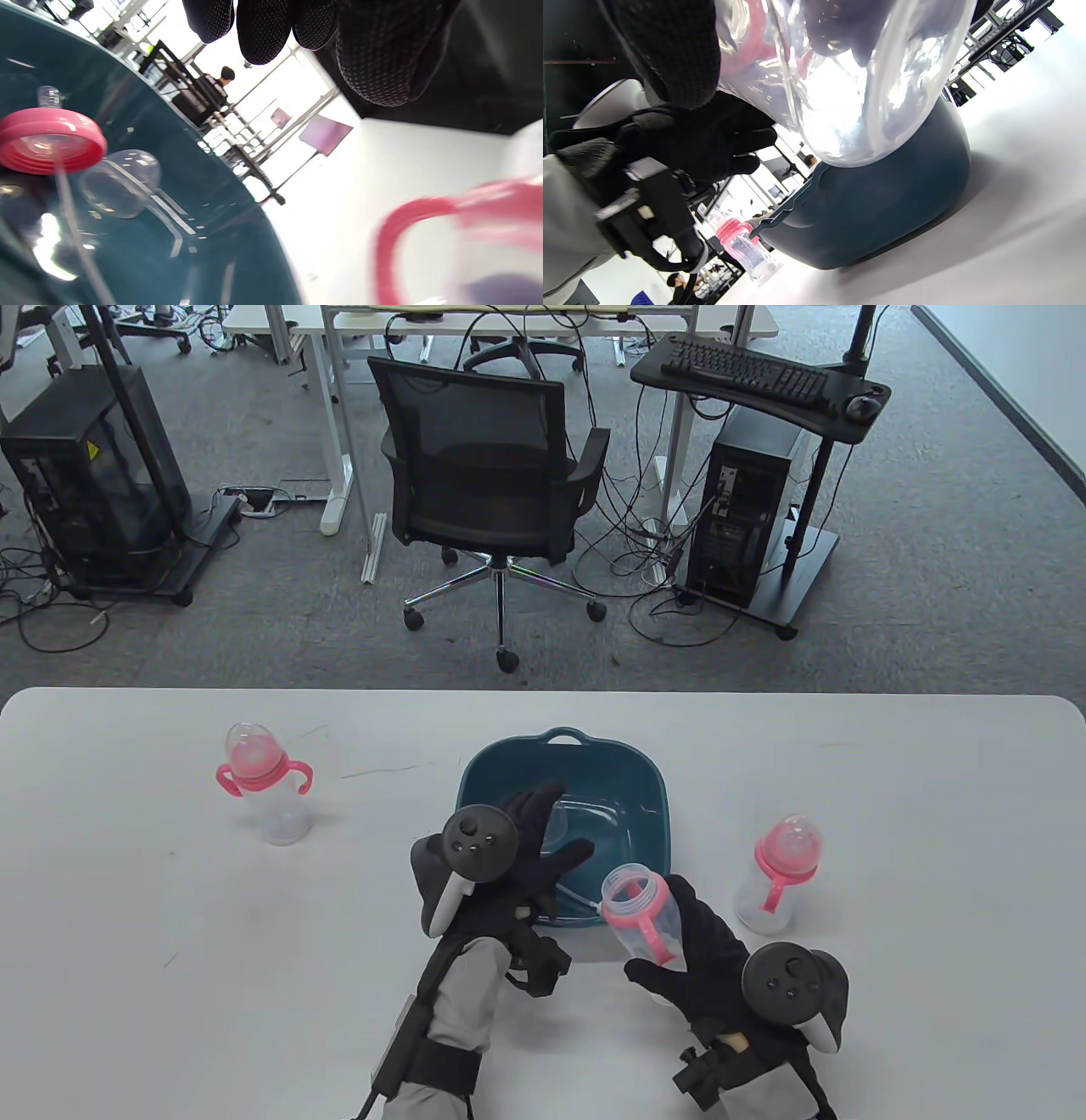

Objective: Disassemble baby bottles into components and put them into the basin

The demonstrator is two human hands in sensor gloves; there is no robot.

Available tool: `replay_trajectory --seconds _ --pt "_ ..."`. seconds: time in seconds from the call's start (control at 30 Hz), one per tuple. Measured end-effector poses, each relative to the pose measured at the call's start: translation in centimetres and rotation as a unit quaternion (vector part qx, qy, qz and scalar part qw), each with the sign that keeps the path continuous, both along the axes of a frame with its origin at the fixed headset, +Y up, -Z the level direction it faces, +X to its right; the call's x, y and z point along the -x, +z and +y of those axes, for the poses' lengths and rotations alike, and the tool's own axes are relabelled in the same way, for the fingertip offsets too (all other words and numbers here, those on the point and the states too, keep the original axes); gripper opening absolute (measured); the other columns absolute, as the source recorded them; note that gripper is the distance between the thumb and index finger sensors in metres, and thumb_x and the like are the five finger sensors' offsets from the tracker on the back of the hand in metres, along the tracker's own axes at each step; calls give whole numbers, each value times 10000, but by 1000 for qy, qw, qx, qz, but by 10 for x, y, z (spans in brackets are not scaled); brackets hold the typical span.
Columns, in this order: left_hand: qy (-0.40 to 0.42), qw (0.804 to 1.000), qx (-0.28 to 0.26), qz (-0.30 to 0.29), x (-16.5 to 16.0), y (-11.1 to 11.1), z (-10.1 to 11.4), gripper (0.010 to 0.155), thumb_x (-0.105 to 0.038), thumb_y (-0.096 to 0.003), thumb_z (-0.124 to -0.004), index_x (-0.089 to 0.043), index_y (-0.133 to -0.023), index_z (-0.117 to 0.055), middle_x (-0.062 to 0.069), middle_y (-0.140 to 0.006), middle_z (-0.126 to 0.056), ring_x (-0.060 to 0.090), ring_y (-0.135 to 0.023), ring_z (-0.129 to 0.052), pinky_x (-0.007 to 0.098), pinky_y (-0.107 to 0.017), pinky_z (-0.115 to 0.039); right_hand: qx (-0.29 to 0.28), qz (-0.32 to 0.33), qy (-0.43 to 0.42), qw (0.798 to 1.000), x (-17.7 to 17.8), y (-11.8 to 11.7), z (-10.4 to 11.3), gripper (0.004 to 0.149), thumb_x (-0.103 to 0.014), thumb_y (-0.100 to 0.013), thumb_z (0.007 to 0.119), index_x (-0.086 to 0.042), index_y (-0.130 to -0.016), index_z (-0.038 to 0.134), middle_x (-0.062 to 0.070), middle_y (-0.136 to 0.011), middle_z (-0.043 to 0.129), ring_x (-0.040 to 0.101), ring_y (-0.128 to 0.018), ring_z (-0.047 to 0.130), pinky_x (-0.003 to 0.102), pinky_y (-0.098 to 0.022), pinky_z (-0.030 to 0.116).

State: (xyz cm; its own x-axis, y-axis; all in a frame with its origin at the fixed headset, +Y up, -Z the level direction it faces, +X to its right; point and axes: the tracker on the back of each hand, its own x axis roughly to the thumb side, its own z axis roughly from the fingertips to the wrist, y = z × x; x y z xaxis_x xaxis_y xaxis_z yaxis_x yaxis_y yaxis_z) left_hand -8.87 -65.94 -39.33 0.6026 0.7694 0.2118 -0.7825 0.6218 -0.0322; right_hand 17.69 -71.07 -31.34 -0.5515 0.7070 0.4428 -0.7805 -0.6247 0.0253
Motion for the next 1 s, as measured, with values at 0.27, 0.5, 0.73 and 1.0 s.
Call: replay_trajectory --seconds 0.27,0.5,0.73,1.0 --pt "135 981 30 -137 -2 31 1 807 -620 -424 -803 -356 -1113 -476 5 -1153 -499 360 -1139 -471 606 -767 -285 -3 5 3 1000 2 0 0 931 -445 -483 878 -79 -1117 302 208 -1044 567 477 -885 651 679 -635 539" --pt "103 975 74 -180 -25 43 -9 903 -695 -409 -775 -316 -1138 -397 68 -1164 -414 425 -1104 -500 627 -750 -363 -10 7 29 1000 7 2 1 930 -445 -481 880 -82 -1117 305 204 -1045 569 477 -887 650 681 -637 536" --pt "68 977 93 -177 -40 51 -4 929 -716 -416 -759 -288 -1143 -372 105 -1159 -377 452 -1033 -630 623 -691 -529 -27 -2 67 997 9 3 3 931 -442 -481 880 -84 -1116 303 204 -1046 566 476 -889 647 683 -640 530" --pt "51 981 98 -160 -47 54 -3 922 -653 -440 -805 -276 -1138 -337 122 -1151 -325 438 -1006 -650 596 -695 -541 -36 -10 86 996 10 4 3 931 -439 -480 881 -82 -1115 301 206 -1045 566 479 -888 645 684 -640 528"
